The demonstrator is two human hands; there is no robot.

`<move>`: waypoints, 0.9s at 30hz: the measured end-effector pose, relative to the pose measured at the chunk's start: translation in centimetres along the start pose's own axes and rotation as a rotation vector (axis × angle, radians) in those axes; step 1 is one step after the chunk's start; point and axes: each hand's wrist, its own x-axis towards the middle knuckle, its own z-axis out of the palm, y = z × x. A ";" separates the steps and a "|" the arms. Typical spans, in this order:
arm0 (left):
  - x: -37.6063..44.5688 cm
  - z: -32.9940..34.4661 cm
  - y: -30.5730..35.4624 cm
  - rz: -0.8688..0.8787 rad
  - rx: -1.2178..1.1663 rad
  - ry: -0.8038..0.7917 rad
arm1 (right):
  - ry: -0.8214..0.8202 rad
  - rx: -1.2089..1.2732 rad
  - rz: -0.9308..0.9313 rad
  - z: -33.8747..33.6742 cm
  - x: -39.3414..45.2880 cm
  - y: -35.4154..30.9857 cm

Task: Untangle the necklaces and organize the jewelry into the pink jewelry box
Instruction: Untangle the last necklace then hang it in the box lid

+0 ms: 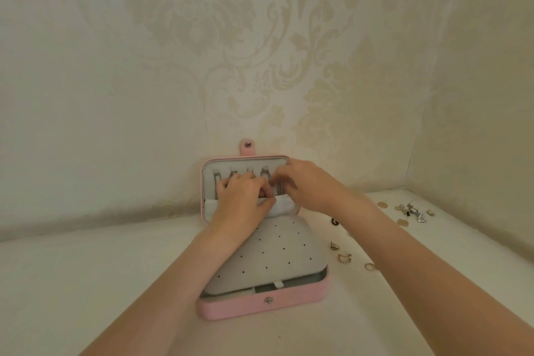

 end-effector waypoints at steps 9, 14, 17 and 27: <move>-3.8 -4.1 -2.6 0.166 -0.218 -0.180 | 0.005 0.147 0.056 -1.4 -2.8 0.0; -6.6 -7.1 -4.6 0.058 -0.329 -0.520 | -0.197 0.434 0.266 -1.9 -5.3 0.1; -7.0 -7.7 -3.9 -0.005 -0.309 -0.616 | -0.281 0.510 0.309 -2.3 -6.7 -0.5; -6.9 -8.6 -1.4 0.159 -0.175 -0.507 | -0.244 0.572 0.338 -3.4 -8.4 -1.6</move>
